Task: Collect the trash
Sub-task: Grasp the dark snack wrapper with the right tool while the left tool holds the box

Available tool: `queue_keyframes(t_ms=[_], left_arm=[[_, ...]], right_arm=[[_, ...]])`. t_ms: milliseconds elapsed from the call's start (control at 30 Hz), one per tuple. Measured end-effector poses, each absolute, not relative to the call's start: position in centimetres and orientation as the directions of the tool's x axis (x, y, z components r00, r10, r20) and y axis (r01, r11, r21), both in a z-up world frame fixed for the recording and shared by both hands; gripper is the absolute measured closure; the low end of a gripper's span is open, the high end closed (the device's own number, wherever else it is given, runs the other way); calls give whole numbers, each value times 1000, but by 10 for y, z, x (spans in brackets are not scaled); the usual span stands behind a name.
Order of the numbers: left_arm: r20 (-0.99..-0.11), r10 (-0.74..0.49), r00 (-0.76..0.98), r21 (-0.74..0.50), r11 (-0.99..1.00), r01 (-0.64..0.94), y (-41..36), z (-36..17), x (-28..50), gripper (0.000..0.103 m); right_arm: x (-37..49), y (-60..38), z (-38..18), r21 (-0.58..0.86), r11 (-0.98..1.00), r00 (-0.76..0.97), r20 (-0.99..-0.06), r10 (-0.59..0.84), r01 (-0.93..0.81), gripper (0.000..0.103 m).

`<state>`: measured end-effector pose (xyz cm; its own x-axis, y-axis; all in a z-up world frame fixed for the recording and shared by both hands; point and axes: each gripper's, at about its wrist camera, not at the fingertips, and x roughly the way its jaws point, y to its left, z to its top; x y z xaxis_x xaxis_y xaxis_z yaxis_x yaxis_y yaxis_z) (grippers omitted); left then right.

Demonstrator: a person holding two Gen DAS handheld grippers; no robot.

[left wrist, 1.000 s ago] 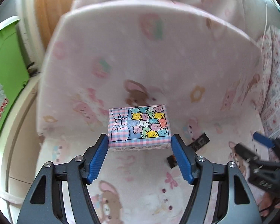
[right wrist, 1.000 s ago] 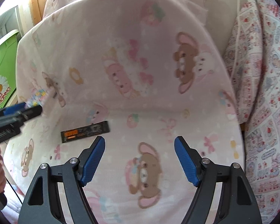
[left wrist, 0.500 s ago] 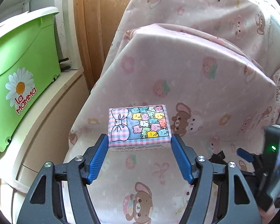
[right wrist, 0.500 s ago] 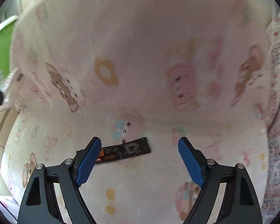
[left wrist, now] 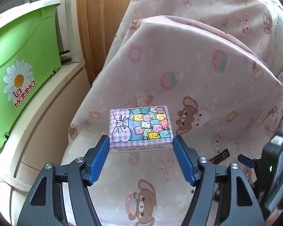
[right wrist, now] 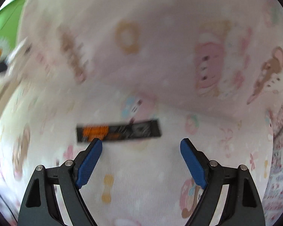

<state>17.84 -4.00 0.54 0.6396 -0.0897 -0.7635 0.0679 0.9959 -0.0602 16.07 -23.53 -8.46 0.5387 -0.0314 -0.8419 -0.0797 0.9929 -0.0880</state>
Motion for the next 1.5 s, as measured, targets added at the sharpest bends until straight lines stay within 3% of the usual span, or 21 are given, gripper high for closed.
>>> queue_keyframes(t_ms=[100, 233, 400, 700, 900, 933, 1033, 1100, 1200, 1300, 1333, 1500], left_arm=[[-759, -96, 644, -65, 995, 71, -39, 8, 176, 35], [-760, -95, 643, -70, 995, 64, -37, 9, 174, 35], [-760, -92, 644, -69, 996, 61, -37, 8, 174, 35], [-766, -80, 638, -71, 997, 40, -28, 5, 177, 35], [-761, -79, 644, -70, 997, 39, -23, 8, 174, 35], [-761, -80, 644, -70, 997, 41, -23, 8, 173, 35], [-760, -80, 645, -67, 997, 44, -24, 9, 171, 35], [-759, -80, 646, -66, 997, 46, -24, 9, 171, 35], [-757, -84, 648, -69, 996, 49, -24, 11, 169, 35], [-754, -87, 651, -68, 996, 54, -24, 13, 168, 35], [-754, -85, 652, -65, 996, 54, -24, 13, 168, 35], [-758, -86, 646, -67, 996, 54, -23, 12, 167, 35]], right_arm=[[152, -234, -82, -84, 991, 555, -832, -11, -106, 17], [158, -237, -79, 29, 998, 554, -830, 56, -58, 17], [181, -253, -75, -9, 970, 576, -803, -151, 242, 16], [197, -230, -84, -57, 992, 519, -848, -108, 114, 17], [165, -230, -90, 7, 997, 486, -873, -33, 79, 17], [161, -230, -90, 4, 997, 489, -872, -32, 72, 20], [151, -224, -87, -1, 999, 499, -867, -17, 33, 45], [146, -222, -83, 15, 1000, 485, -874, 22, -18, 52], [139, -229, -71, 97, 990, 517, -846, 135, -100, 51], [132, -228, -67, 170, 958, 478, -838, 265, -232, 36], [129, -224, -67, 144, 955, 485, -836, 257, -258, 33], [129, -225, -77, 27, 942, 470, -862, 191, -334, 32]])
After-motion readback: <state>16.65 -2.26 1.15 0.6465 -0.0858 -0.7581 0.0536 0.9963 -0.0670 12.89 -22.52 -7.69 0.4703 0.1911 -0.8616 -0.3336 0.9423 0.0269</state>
